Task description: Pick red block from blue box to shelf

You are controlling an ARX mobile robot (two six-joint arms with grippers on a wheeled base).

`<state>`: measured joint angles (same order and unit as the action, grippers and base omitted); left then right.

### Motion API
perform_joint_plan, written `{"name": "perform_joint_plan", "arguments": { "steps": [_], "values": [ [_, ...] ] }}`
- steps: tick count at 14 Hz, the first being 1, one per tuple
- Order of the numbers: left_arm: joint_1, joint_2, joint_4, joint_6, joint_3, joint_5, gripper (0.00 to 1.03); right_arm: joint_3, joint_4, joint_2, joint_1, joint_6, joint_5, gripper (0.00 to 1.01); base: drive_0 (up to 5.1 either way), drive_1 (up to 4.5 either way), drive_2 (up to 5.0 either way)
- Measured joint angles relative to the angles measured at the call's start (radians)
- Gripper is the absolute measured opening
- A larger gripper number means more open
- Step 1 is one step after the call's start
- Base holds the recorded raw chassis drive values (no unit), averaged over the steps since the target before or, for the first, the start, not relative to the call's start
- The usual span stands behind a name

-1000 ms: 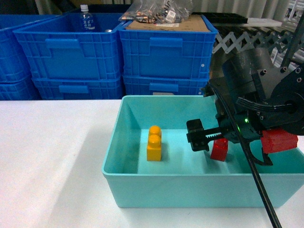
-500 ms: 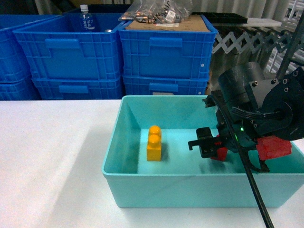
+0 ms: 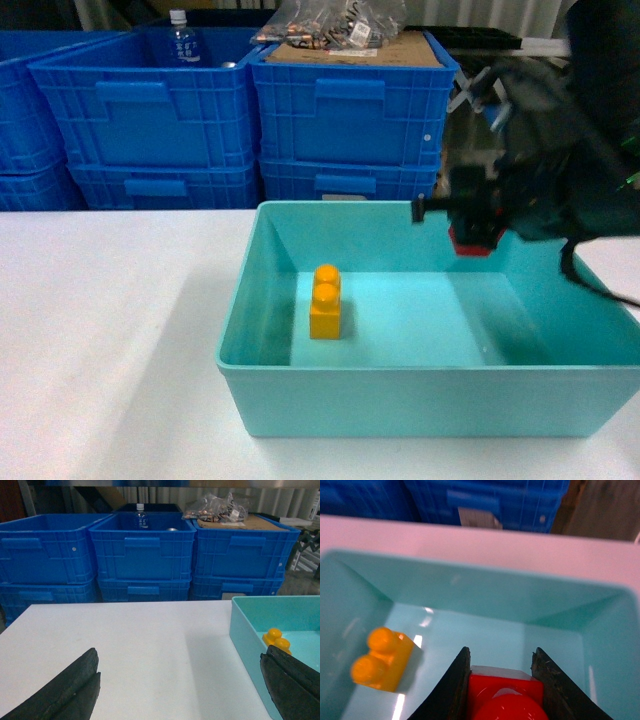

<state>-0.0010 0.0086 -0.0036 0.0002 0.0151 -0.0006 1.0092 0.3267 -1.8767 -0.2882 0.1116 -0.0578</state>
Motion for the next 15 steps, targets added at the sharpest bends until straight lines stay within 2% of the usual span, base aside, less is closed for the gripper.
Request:
{"name": "perform_joint_plan", "arguments": {
  "steps": [2, 4, 5, 6, 7, 8, 9, 10, 11, 12, 15],
  "values": [
    [0.000, 0.000, 0.000, 0.000, 0.000, 0.000, 0.98, -0.108, 0.054, 0.204, 0.061, -0.001, 0.080, 0.30, 0.0, 0.00, 0.0],
    [0.000, 0.000, 0.000, 0.000, 0.000, 0.000, 0.98, -0.224, 0.091, 0.380, 0.161, -0.016, 0.153, 0.30, 0.0, 0.00, 0.0],
    [0.000, 0.000, 0.000, 0.000, 0.000, 0.000, 0.98, -0.306, 0.101, 0.492, 0.238, -0.035, 0.211, 0.30, 0.0, 0.00, 0.0],
    [0.000, 0.000, 0.000, 0.000, 0.000, 0.000, 0.98, -0.426, 0.134, 0.640, 0.337, -0.066, 0.289, 0.30, 0.0, 0.00, 0.0],
    [0.000, 0.000, 0.000, 0.000, 0.000, 0.000, 0.98, -0.524, 0.132, 0.761, 0.396, -0.121, 0.302, 0.30, 0.0, 0.00, 0.0],
    [0.000, 0.000, 0.000, 0.000, 0.000, 0.000, 0.98, -0.554, 0.166, 0.784, 0.397, -0.143, 0.288, 0.30, 0.0, 0.00, 0.0],
    [0.000, 0.000, 0.000, 0.000, 0.000, 0.000, 0.98, -0.626, 0.365, 0.782, 0.359, -0.134, 0.169, 0.30, 0.0, 0.00, 0.0],
    [0.000, 0.000, 0.000, 0.000, 0.000, -0.002, 0.98, -0.687, 0.402, 0.813, 0.347, -0.130, 0.137, 0.30, 0.0, 0.00, 0.0],
    [0.001, 0.000, 0.000, 0.000, 0.000, -0.002, 0.98, -0.750, 0.406, 0.874, 0.306, -0.126, 0.067, 0.30, 0.0, 0.00, 0.0],
    [0.000, 0.000, 0.000, 0.000, 0.000, 0.000, 0.98, -0.797, 0.403, 0.935, 0.283, -0.127, 0.064, 0.30, 0.0, 0.00, 0.0],
    [0.001, 0.000, 0.000, 0.000, 0.000, 0.000, 0.98, -0.886, 0.351, 1.066, 0.283, -0.126, 0.061, 0.30, 0.0, 0.00, 0.0]
  ]
}}
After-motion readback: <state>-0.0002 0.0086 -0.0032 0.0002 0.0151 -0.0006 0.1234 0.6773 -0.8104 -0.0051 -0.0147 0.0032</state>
